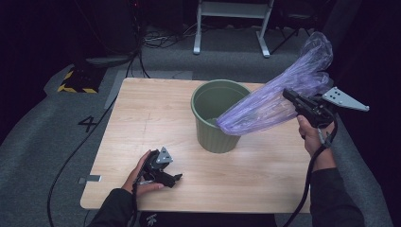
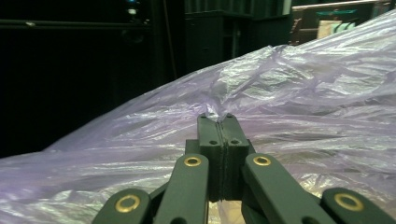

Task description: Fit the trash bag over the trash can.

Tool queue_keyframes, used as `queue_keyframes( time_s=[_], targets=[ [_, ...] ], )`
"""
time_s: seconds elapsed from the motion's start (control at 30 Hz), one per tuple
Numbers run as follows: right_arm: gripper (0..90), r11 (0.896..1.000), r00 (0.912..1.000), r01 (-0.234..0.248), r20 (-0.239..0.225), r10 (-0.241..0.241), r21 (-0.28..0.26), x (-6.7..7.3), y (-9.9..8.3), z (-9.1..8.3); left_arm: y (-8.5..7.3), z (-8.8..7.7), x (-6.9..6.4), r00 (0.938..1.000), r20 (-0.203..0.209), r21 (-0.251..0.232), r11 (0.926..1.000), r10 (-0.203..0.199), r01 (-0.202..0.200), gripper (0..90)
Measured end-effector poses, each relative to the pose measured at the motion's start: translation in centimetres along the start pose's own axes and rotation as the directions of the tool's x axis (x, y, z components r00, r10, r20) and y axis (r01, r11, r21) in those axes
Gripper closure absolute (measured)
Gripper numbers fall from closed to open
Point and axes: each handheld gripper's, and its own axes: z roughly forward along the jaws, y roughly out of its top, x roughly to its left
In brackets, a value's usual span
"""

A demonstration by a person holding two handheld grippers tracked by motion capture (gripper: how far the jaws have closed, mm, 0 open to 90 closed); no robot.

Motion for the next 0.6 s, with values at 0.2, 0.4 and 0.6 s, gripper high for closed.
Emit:
queue_keyframes(
  time_s=[0.2, 0.4, 0.6],
  targets=[
    [89.9, 1.000, 0.9990, -0.008, 0.044, 0.008, -0.002, -0.1, 0.1, 1.0, 0.5, -1.3, 0.2, 0.9999, 0.002, -0.050, 0.9986, 0.016, -0.016, 18.4],
    [89.9, 1.000, 0.9944, 0.002, 0.106, -0.002, 0.001, -0.6, 0.1, 1.5, 1.3, -2.8, 0.3, 0.9998, -0.014, -0.118, 0.9929, 0.017, -0.018, 15.4],
    [89.9, 1.000, 0.9911, 0.004, 0.133, -0.005, 0.004, -0.6, -0.5, 1.7, 3.1, -4.6, 0.4, 0.9992, -0.024, -0.195, 0.9801, 0.031, -0.036, 15.4]
  ],
)
